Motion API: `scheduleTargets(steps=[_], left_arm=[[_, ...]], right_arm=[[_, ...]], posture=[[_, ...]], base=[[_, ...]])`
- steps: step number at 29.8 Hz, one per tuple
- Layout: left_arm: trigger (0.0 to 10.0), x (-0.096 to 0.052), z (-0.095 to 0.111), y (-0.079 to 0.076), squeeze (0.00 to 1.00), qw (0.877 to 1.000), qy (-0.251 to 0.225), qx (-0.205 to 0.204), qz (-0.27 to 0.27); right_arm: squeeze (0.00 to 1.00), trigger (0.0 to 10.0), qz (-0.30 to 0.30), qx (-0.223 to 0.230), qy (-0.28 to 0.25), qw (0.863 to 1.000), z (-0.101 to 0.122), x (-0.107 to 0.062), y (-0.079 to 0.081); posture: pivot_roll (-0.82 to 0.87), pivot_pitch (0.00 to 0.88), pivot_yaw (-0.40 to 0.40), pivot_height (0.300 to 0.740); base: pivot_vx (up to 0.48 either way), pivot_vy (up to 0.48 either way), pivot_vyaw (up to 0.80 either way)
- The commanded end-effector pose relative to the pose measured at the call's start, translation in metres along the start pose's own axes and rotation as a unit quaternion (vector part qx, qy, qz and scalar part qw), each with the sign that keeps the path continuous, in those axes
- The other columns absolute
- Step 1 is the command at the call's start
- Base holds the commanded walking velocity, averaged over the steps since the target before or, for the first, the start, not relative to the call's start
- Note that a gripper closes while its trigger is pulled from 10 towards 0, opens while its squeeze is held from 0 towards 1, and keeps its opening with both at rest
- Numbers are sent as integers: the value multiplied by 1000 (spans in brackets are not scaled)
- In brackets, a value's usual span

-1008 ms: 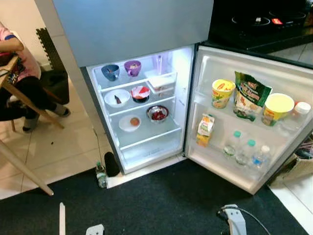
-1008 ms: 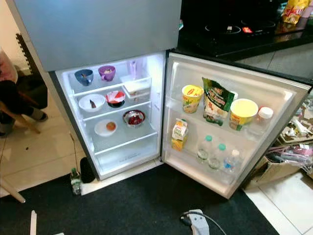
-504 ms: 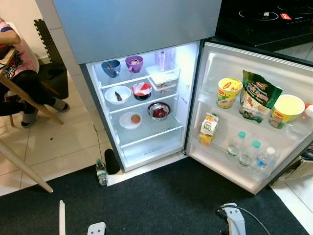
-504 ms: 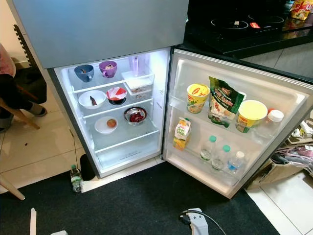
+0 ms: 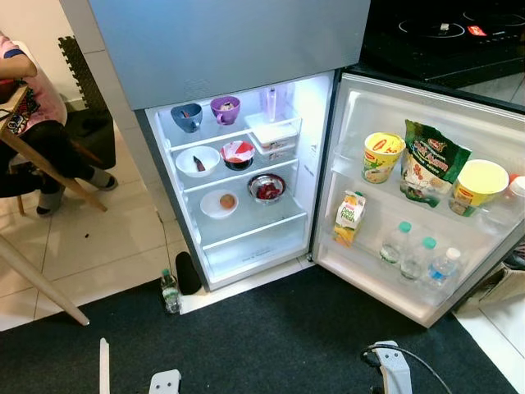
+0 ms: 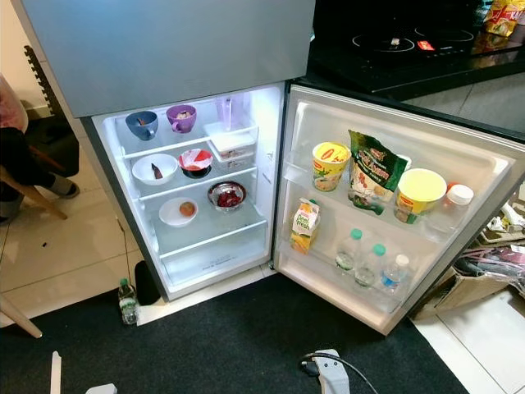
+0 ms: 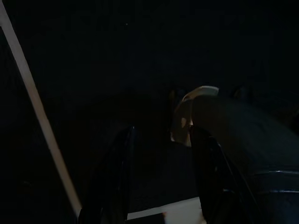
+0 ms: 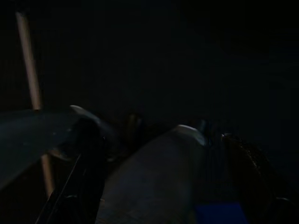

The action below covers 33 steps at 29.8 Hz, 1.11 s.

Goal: Restocking fridge

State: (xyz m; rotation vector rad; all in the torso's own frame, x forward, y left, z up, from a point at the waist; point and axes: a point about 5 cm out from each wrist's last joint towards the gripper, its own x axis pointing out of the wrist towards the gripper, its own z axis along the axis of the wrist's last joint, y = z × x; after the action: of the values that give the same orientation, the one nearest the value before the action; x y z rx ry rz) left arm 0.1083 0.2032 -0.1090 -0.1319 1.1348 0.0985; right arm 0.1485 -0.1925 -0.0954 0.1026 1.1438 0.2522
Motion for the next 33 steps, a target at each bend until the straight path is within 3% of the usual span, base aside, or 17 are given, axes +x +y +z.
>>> scheduleTargets(steps=[1,3,7,9,13,15,19,28,33], left_arm=[[10000,-1,-1,7,0,1000,2,14,12],[10000,-3,-4,13,0,1000,4,18,23],[10000,-3,-7,13,0,1000,7,15,26],[10000,-3,-11,9,0,1000,12,4,25],[10000,-1,-10,1,0,1000,13,4,19],[10000,2,2,-6,0,1000,-4,8,9],[10000,2,11,-3,0,1000,-13,10,14],[10000,0,5,7,0,1000,-2,17,24],[10000,-1,4,10,0,1000,-7,-8,27]], right_arm=[[0,10000,-17,-13,-2,1000,0,0,-1],[0,10000,-38,-18,4,999,-3,-2,-7],[0,10000,-48,-21,14,999,-7,-4,-12],[0,10000,-69,-29,23,997,-9,-9,-22],[0,10000,-111,-24,17,993,-3,-15,-38],[0,10000,-134,-11,-6,991,12,-18,-46],[0,10000,-149,-2,-24,988,20,-19,-49],[0,10000,-164,10,-5,986,4,-18,-47],[0,10000,-163,15,-11,986,6,-16,-44]], posture=[[-30,0,32,740],[-28,0,15,740],[-30,0,-1,740],[-31,0,-10,740],[-35,0,-15,740],[-20,0,-40,740],[-17,0,-44,740],[-7,0,-22,740],[-30,0,2,740]], base=[[0,0,0],[0,0,0],[0,0,0],[0,0,0],[0,0,0],[0,0,0],[0,0,0],[0,0,0],[0,0,0]])
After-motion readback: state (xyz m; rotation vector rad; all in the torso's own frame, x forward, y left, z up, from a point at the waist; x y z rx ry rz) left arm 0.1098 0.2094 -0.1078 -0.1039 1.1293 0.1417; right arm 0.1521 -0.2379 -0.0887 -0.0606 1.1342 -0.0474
